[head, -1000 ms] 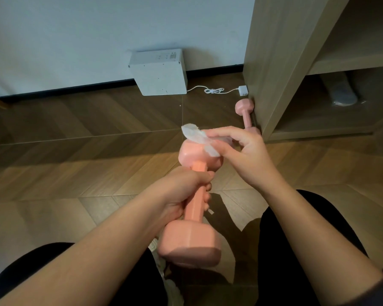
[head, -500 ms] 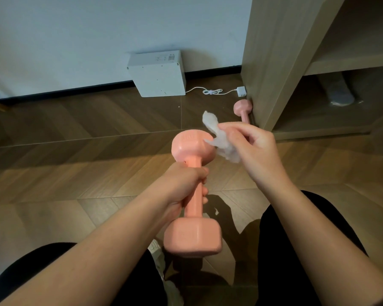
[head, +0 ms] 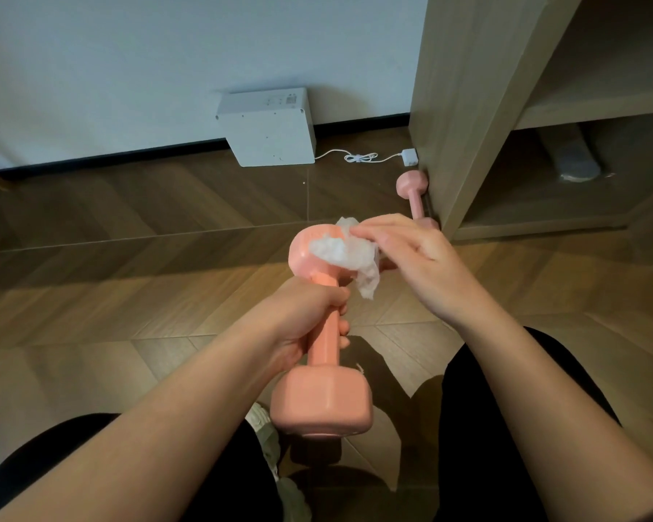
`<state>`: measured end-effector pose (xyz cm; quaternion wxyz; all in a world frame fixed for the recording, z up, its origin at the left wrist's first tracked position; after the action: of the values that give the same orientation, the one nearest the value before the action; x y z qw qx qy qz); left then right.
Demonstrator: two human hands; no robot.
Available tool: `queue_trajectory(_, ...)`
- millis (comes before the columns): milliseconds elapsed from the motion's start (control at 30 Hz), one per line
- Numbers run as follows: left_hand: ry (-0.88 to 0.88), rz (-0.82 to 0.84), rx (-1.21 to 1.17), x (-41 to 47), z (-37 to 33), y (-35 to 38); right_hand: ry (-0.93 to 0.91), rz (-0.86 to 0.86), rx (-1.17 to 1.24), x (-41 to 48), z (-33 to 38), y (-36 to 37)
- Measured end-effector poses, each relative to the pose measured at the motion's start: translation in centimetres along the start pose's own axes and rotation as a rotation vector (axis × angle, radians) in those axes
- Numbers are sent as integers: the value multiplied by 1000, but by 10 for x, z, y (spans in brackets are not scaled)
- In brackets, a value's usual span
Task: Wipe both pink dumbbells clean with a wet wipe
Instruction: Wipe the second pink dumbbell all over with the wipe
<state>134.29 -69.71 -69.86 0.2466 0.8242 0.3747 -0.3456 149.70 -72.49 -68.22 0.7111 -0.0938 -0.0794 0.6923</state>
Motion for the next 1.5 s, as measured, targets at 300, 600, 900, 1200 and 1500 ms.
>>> queue_trajectory(300,-13,16,36,-2,-1,2,69,-99,-161,-3,-4,8)
queue_trajectory(600,-4,106,180,-7,-4,7,47,-214,-209,-8,-4,10)
queue_trajectory(900,84,273,-52,-11,-14,12,-25,-170,-88,-8,-3,3)
queue_trajectory(1200,99,277,-84,-16,-18,20,-17,-249,8,-6,-12,4)
queue_trajectory(1500,123,129,253,-16,-21,13,-61,-303,-77,-8,-6,9)
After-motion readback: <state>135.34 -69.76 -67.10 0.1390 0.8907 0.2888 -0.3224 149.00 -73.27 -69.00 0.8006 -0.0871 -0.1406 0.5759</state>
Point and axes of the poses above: each hand's wrist, its own x-axis towards the middle knuckle, its own y-axis out of the palm, z = x × y, the point moved 5 cm from there along x, towards the middle knuckle, and after that the axes turned 11 degrees about z, right-handed, at the moved point
